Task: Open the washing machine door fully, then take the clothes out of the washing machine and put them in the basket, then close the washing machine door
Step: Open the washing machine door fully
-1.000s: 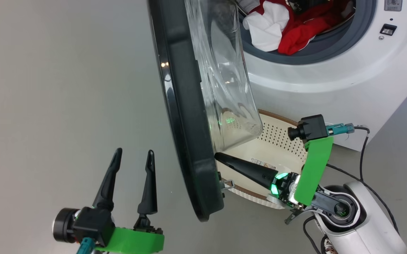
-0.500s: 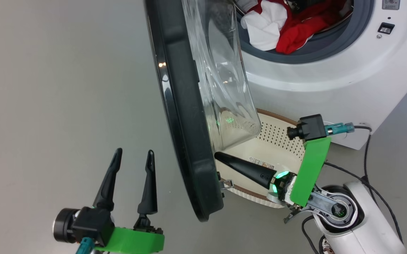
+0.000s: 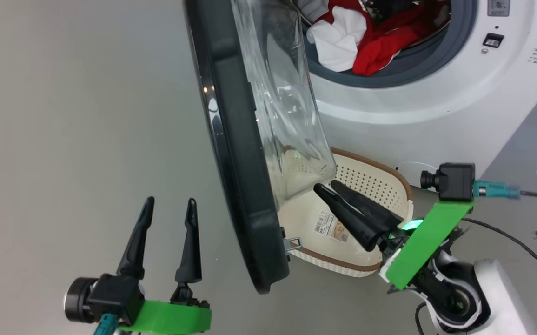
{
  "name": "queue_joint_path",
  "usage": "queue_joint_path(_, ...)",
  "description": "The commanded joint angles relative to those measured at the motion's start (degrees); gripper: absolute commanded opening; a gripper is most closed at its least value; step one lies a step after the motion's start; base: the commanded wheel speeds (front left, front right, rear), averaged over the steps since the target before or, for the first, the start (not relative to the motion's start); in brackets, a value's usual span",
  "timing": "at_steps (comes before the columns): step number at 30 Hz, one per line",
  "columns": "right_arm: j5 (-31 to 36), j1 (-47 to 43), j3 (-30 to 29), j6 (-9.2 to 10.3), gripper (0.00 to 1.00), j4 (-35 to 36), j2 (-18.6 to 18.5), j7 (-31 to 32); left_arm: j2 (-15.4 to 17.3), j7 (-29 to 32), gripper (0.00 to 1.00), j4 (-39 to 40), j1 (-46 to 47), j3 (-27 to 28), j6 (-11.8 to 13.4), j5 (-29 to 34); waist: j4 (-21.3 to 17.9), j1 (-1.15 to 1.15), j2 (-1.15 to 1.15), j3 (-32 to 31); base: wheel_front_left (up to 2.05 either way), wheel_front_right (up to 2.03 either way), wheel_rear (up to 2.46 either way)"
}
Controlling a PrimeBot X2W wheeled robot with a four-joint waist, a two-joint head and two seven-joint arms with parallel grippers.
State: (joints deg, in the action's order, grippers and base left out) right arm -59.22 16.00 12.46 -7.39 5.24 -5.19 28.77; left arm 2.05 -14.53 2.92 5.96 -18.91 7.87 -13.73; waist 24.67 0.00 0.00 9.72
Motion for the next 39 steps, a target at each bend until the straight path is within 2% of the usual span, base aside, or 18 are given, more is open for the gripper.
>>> queue_joint_path(1, 3.1, -0.7, 1.1, -0.1, 1.0, 2.9, 1.1, -2.1, 0.8, -0.5, 1.0, 1.4, 0.1, 2.3, 0.2, 0.0, -0.7, 0.0, 0.0, -0.6, 0.0, 0.0, 0.0)
queue_joint_path(7, 16.9, -4.3, 1.2, -0.1, 1.0, 5.4, 0.3, -12.8, 0.8, -0.5, 1.0, 1.4, -1.0, 2.9, 0.1, 0.4, -1.8, 0.0, 0.0, -2.0, 0.0, 0.0, 0.0)
queue_joint_path(9, 18.7, -5.1, 0.9, -0.1, 1.0, 5.4, 0.4, -14.9, 0.8, -0.5, 1.0, 1.3, -1.2, 3.0, 0.0, 0.5, -1.9, 0.0, 0.0, -2.3, 0.0, 0.0, 0.0)
queue_joint_path(13, 26.6, -7.7, -0.3, -0.1, 1.0, 4.7, 0.3, -22.9, 0.8, -0.5, 1.0, 0.9, -2.2, 3.7, -0.5, 0.9, -2.4, 0.0, 0.0, -3.7, 0.0, 0.0, 0.0)
queue_joint_path(25, 44.7, -15.7, -3.7, -0.1, 1.0, 3.2, 1.6, -34.9, 0.8, -0.5, 1.0, -0.3, -5.9, 6.2, -1.8, 1.9, -3.9, 0.0, 0.0, -7.9, 0.0, 0.0, 0.0)
queue_joint_path(31, 49.2, -19.5, -6.7, -0.1, 1.0, 4.4, 2.3, -39.2, 0.9, -0.5, 1.0, -0.1, -7.5, 7.2, -2.0, 2.2, -4.6, 0.0, 0.0, -8.6, 0.0, 0.0, 0.0)
queue_joint_path(39, 50.9, -23.2, -8.2, -0.1, 1.0, 5.8, 2.3, -42.5, 0.8, -0.5, 1.0, 0.0, -8.5, 7.9, -2.2, 2.2, -5.3, 0.0, 0.0, -9.2, 0.0, 0.0, 0.0)
